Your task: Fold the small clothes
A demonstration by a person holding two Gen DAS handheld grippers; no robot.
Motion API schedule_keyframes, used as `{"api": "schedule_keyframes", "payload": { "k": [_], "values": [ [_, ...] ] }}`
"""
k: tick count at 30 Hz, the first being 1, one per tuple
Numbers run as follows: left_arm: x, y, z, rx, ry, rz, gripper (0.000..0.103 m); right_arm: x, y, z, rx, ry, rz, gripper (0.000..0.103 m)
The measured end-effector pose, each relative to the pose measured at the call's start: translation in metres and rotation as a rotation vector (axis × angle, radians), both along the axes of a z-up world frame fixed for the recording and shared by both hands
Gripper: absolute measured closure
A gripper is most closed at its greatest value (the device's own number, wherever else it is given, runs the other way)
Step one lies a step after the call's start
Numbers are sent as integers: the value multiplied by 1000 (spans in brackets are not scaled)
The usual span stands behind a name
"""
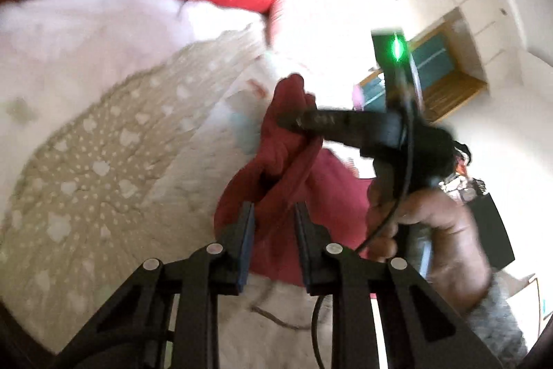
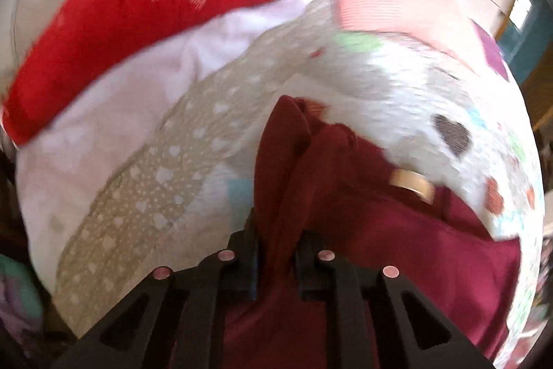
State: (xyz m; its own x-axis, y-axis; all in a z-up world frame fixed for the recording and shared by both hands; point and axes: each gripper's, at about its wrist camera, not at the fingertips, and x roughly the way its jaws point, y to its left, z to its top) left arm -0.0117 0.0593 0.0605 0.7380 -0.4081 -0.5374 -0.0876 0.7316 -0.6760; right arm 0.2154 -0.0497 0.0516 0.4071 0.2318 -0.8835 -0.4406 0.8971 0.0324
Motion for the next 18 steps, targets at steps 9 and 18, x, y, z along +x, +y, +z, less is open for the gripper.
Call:
{"api": "schedule_keyframes", "payload": {
  "k": [9, 18],
  "values": [
    [-21, -53, 26, 120, 47, -75, 64, -27, -168, 24, 76, -66, -171, 90],
    [-10, -104, -7, 196, 198, -179, 64, -33, -286, -10, 122, -51, -305, 90]
  ]
}}
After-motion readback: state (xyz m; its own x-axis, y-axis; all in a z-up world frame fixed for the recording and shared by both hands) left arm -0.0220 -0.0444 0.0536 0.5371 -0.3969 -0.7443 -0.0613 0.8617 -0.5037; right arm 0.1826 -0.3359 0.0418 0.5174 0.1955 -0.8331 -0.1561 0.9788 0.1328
